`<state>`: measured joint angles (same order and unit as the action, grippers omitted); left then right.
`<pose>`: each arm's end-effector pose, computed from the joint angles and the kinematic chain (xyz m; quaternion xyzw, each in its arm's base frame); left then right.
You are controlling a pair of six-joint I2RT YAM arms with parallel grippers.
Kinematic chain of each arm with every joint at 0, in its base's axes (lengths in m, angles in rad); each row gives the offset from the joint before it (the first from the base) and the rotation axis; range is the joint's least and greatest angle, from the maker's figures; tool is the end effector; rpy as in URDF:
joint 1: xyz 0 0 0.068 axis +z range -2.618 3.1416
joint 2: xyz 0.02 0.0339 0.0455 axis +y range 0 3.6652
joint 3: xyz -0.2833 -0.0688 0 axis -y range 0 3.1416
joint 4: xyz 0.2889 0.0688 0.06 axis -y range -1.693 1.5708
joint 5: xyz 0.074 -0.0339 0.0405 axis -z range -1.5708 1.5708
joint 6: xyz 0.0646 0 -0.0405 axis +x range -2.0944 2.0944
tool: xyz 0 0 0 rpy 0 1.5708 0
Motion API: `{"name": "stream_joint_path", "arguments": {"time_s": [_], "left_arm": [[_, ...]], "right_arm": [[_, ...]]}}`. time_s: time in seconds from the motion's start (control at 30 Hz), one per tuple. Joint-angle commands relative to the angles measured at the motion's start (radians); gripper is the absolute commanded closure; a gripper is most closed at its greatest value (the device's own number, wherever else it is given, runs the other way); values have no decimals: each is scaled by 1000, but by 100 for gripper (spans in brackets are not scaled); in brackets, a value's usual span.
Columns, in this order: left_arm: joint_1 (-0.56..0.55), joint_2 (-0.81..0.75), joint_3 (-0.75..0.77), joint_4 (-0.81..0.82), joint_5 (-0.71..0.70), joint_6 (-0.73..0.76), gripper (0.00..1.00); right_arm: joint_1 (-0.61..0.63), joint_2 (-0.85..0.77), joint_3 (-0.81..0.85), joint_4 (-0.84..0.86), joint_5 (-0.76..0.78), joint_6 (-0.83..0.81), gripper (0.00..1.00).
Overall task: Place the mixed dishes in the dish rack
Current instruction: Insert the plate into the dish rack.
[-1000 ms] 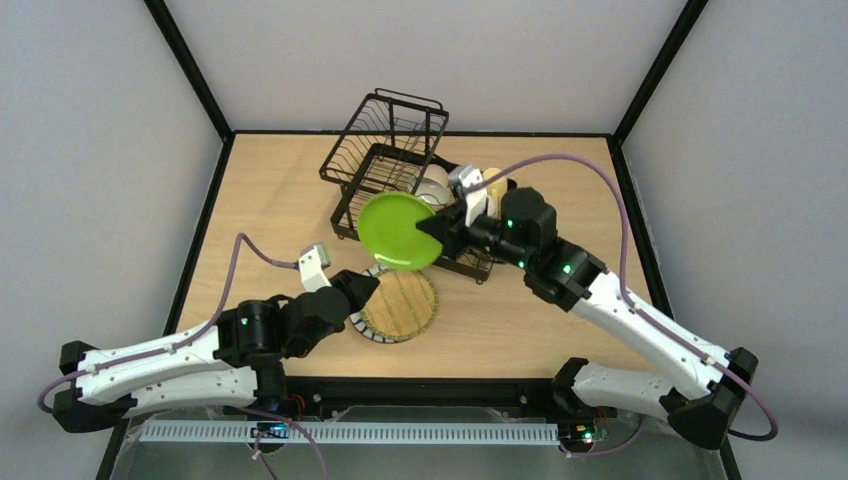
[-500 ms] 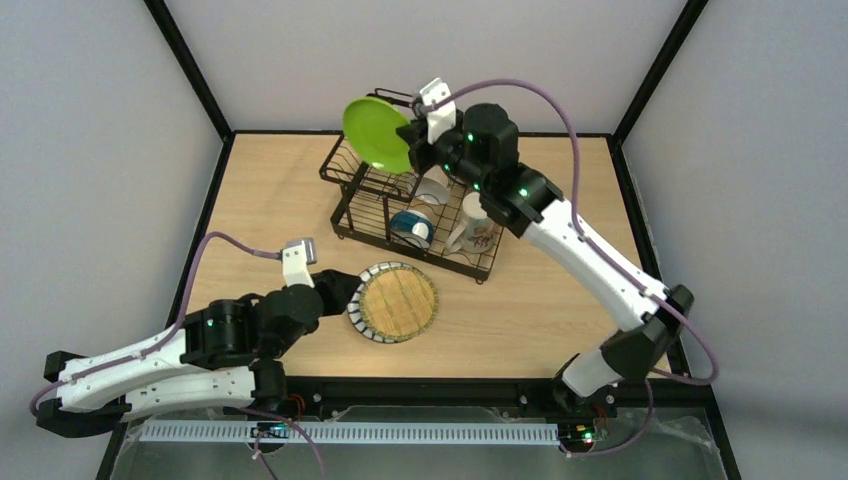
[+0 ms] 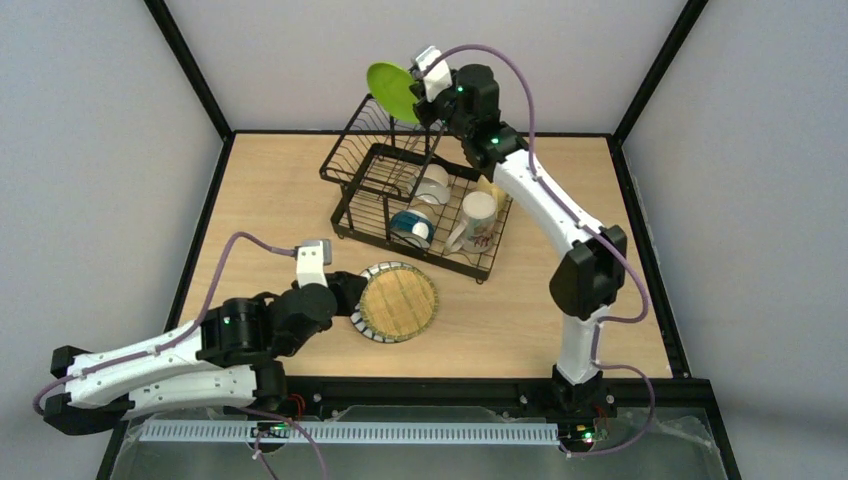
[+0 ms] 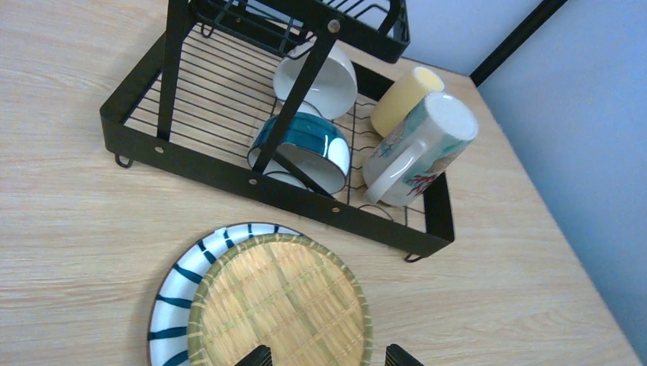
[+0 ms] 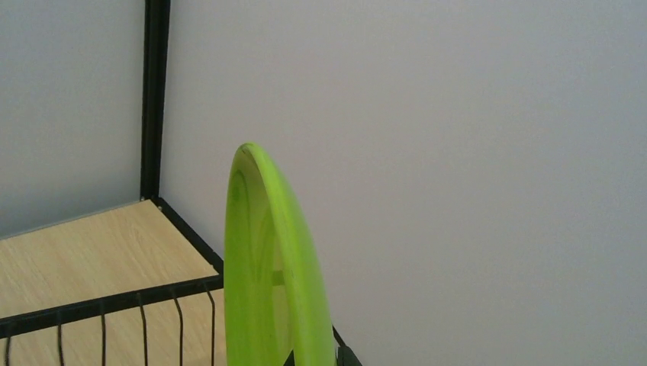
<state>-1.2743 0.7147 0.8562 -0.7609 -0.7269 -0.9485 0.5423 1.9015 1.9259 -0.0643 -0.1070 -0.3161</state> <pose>0.0946 -0.1626 0.3283 -0.0259 0.8463 -0.2435 0.4731 0.4568 0.2833 0.4430 -0.3333 0.6393 0.1164 0.6831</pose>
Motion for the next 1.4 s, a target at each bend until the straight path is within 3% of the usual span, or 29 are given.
{"name": "stream_joint_path", "arguments": {"time_s": [0.0, 0.4, 0.77, 1.37], "left_arm": [[16, 11, -38, 56, -37, 69, 15], [110, -84, -152, 165, 2, 109, 14], [111, -94, -229, 274, 1, 127, 14], [123, -75, -239, 314, -20, 131, 13]], "right_arm": [[-7, 79, 91, 111, -85, -96, 100], [-26, 169, 144, 158, -176, -217, 100], [-81, 158, 102, 147, -326, -202, 100], [-138, 211, 85, 138, -488, -164, 100]]}}
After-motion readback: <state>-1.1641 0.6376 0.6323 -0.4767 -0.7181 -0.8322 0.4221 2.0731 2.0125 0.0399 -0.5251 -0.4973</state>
